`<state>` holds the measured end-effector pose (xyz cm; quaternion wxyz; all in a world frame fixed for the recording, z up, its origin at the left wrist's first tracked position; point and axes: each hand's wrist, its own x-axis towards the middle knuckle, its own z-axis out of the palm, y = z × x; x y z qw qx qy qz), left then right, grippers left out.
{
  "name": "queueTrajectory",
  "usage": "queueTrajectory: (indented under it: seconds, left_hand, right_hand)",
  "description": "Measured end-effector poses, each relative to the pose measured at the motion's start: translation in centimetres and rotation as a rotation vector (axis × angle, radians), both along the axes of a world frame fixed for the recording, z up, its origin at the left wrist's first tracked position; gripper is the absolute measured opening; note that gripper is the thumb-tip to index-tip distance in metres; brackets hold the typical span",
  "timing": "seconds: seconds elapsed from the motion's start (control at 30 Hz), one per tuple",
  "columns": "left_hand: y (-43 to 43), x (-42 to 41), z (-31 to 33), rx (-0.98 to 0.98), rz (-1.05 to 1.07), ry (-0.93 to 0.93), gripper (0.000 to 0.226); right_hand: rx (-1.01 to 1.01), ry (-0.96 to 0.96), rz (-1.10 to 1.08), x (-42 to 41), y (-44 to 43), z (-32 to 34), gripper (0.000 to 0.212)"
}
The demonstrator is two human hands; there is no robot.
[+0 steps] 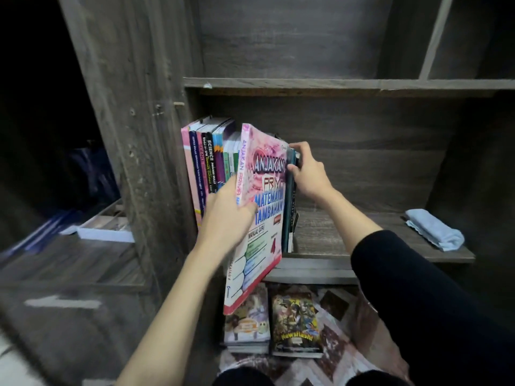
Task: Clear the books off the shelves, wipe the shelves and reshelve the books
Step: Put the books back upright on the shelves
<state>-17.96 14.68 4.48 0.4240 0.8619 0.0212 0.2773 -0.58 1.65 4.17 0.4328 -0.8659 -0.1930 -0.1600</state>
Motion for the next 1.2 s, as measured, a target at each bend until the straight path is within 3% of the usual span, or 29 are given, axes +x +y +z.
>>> queueTrajectory:
  seconds: [0.2,0.37,0.57,0.9,1.2]
  left_hand:
    - [2.0,-3.8,2.5,0.011,0.097,-0.131,0.026]
    - [4.0,-5.5,3.7,0.042,0.219,-0.187,0.031]
    - [4.7,-6.0,3.5,0.077,0.270,-0.182,0.038]
    - [4.4,-5.2,3.5,0.078,0.257,-0.170,0.036]
    - [3.3,-4.5,3.7,0.057,0.283,-0.207,0.040]
  right_hand:
    - [-0.056,0.021,0.037,-1.5,1.6,0.3,0.046]
    - [-0.117,0.014,-0.007,-1.8,2.4,0.5,0.050]
    - [-0.299,-0.004,0.124,-3.1,4.0,2.1,0.079]
    - [-0.475,-0.005,0.064,-2.5,5.8,1.8,0.074]
    - [-0.378,-0.067,0.057,-2.1,4.9,1.6,0.056]
